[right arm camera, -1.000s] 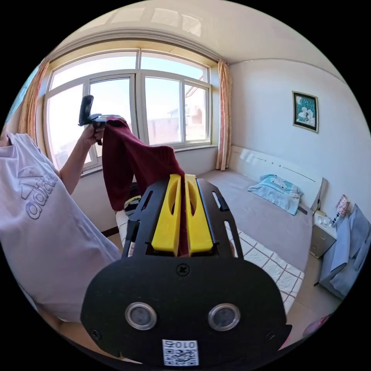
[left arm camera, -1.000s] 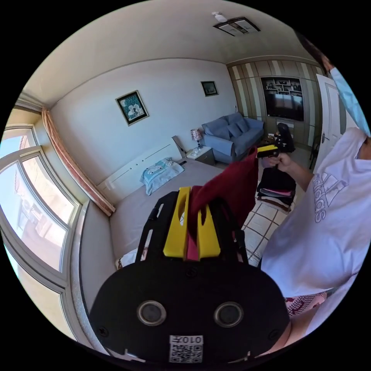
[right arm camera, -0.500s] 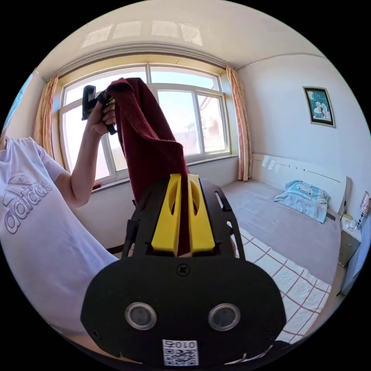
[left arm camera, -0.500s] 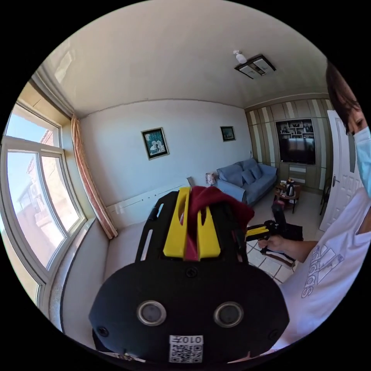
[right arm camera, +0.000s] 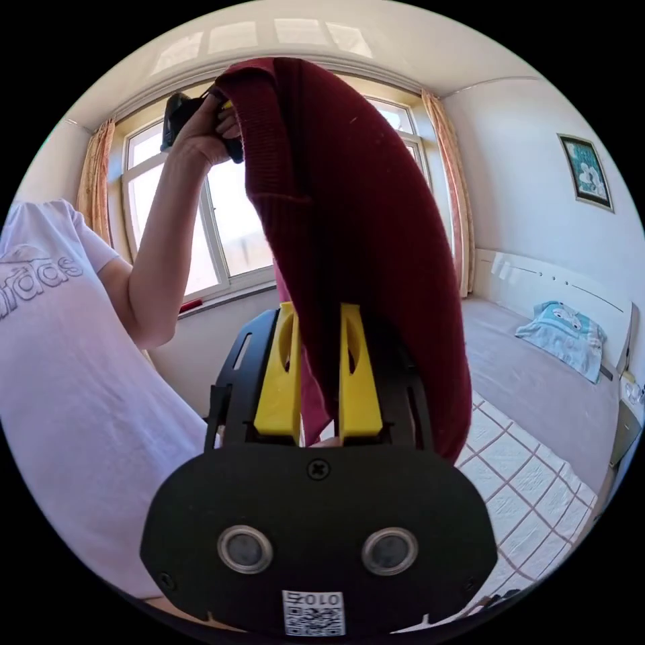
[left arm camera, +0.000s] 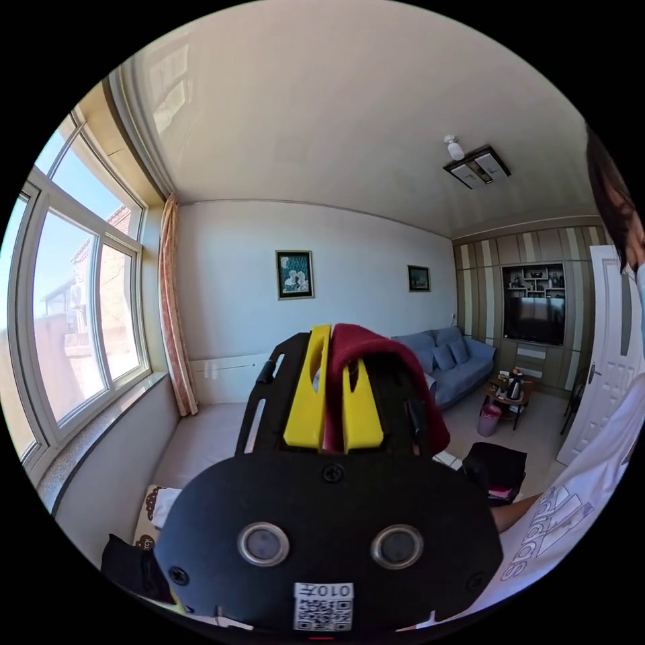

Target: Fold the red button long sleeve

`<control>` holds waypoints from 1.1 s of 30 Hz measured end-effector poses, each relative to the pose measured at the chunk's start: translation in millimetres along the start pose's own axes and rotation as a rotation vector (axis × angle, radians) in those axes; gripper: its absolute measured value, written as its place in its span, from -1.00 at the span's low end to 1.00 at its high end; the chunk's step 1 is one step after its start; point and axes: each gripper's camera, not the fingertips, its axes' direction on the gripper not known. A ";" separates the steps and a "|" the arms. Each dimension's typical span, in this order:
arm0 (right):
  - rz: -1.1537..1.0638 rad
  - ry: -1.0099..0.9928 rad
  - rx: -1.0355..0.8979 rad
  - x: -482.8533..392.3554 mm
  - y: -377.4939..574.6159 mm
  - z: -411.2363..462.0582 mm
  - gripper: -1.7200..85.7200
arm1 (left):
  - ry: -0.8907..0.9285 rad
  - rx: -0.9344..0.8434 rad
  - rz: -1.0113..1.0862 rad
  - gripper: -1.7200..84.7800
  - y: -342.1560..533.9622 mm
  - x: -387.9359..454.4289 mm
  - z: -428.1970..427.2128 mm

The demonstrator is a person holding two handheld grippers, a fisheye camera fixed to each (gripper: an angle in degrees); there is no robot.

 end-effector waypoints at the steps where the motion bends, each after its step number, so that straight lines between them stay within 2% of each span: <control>1: -0.010 -0.001 0.031 -3.7 -2.1 5.8 -0.74 | -0.015 0.018 -0.009 -0.97 2.0 1.4 -1.5; 4: -0.030 -0.026 -0.037 -5.8 -18.7 25.2 -0.77 | -0.083 0.048 -0.017 -0.97 4.8 8.3 -3.0; 5: -0.029 -0.028 -0.042 -4.2 -24.9 26.7 -0.84 | -0.092 0.054 -0.014 -0.97 5.3 10.1 -3.0; 9: 0.030 -0.007 0.015 15.2 -43.5 -6.5 -0.91 | -0.162 0.027 0.080 -0.97 8.5 9.3 -0.1; 12: 0.000 0.195 -0.038 44.7 -66.8 -72.7 -0.93 | -0.183 -0.112 0.154 -0.97 10.5 -36.9 4.0; 14: 0.019 0.203 -0.123 74.3 -96.7 -126.9 -0.94 | -0.021 -0.273 0.146 -0.97 13.0 -81.2 13.2; 16: -0.039 0.204 -0.161 74.6 -120.9 -153.6 -0.94 | 0.171 -0.451 0.224 -0.97 34.3 -108.9 30.9; 21: -0.136 0.274 -0.385 44.3 -137.0 -153.6 -0.94 | 0.323 -0.679 0.413 -0.97 110.7 -85.9 40.2; 23: -0.103 0.249 -0.480 31.0 -111.8 -143.4 -0.94 | 0.376 -0.709 0.386 -0.97 139.9 -78.7 33.4; 28: 0.065 0.178 -0.601 12.7 -63.7 -128.1 -0.94 | 0.588 -0.694 0.137 -0.97 216.8 -76.6 -2.2; 30: 0.114 0.159 -0.633 10.9 -61.4 -124.1 -0.94 | 0.631 -0.745 0.105 -0.97 231.3 -72.7 -1.6; 33: 0.084 0.164 -0.663 15.6 -73.9 -115.6 -0.94 | 0.639 -0.845 0.172 -0.97 235.6 -67.0 13.7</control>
